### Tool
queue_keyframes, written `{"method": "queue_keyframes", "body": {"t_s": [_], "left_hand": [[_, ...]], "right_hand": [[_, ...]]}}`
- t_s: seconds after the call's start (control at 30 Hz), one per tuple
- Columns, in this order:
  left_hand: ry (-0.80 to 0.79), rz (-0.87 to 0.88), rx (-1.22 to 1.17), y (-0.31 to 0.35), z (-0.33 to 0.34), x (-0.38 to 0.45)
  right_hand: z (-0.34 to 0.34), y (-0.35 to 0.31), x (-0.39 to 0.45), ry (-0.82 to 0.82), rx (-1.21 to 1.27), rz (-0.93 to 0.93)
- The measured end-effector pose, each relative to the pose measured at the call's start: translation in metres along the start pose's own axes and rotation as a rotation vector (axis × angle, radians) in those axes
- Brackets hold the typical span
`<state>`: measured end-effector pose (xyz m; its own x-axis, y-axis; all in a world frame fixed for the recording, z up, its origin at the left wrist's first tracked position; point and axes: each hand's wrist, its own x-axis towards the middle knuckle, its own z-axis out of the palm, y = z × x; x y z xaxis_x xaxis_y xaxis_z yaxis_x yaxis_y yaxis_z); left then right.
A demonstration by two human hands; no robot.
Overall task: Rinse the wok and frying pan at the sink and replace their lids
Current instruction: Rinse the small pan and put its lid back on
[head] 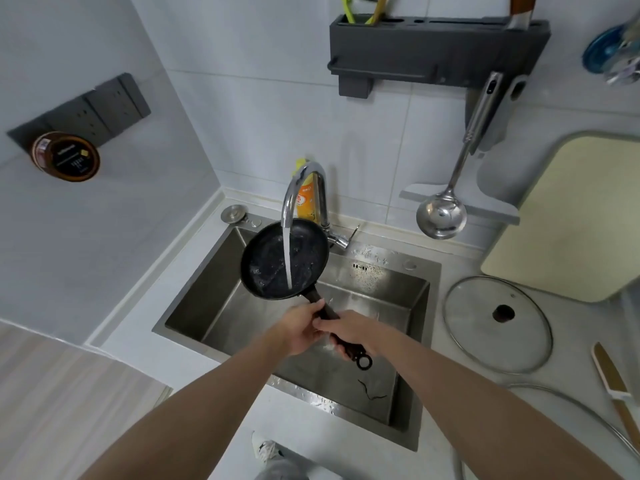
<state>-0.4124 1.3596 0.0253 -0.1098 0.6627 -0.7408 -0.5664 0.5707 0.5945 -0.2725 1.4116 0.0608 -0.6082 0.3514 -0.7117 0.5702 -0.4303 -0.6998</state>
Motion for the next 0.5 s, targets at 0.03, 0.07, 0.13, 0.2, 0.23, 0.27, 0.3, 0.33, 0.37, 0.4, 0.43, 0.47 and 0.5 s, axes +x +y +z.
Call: {"method": "queue_keyframes", "body": {"t_s": [0.03,0.07,0.13,0.2,0.23,0.27,0.3,0.33,0.37,0.4,0.43,0.47,0.5], "left_hand": [[0.019,0.011,0.014,-0.002,-0.001,0.002],[0.027,0.024,0.030,-0.004,-0.002,0.003],[0.036,0.049,0.066,-0.005,-0.004,0.004],[0.047,0.061,0.069,-0.004,-0.005,0.002],[0.055,0.067,0.070,-0.004,-0.007,0.002],[0.059,0.070,0.069,-0.005,-0.009,0.002],[0.060,0.072,0.069,-0.005,-0.010,0.002],[0.055,0.072,0.060,-0.006,-0.012,0.002],[0.053,0.072,0.050,-0.007,-0.013,0.003],[0.043,0.072,0.034,-0.008,-0.014,0.004],[0.033,0.072,0.022,-0.008,-0.015,0.003],[0.018,0.074,0.010,-0.008,-0.015,0.002],[0.005,0.074,0.011,-0.008,-0.015,0.001]], "right_hand": [[-0.002,0.005,0.002,-0.005,-0.026,-0.025],[-0.004,0.008,0.003,-0.006,-0.039,-0.039],[-0.005,0.012,0.006,-0.007,-0.041,-0.046],[-0.003,0.012,0.008,-0.022,-0.027,-0.057],[-0.001,0.011,0.007,-0.035,-0.017,-0.055],[0.000,0.010,0.007,-0.049,-0.003,-0.044],[0.000,0.009,0.007,-0.067,0.013,-0.025],[-0.001,0.008,0.008,-0.089,0.036,-0.004],[-0.002,0.008,0.008,-0.117,0.068,0.020],[-0.004,0.008,0.009,-0.150,0.108,0.046],[-0.004,0.008,0.011,-0.182,0.149,0.069],[-0.005,0.009,0.013,-0.211,0.187,0.088],[-0.004,0.009,0.015,-0.232,0.221,0.104]]}}
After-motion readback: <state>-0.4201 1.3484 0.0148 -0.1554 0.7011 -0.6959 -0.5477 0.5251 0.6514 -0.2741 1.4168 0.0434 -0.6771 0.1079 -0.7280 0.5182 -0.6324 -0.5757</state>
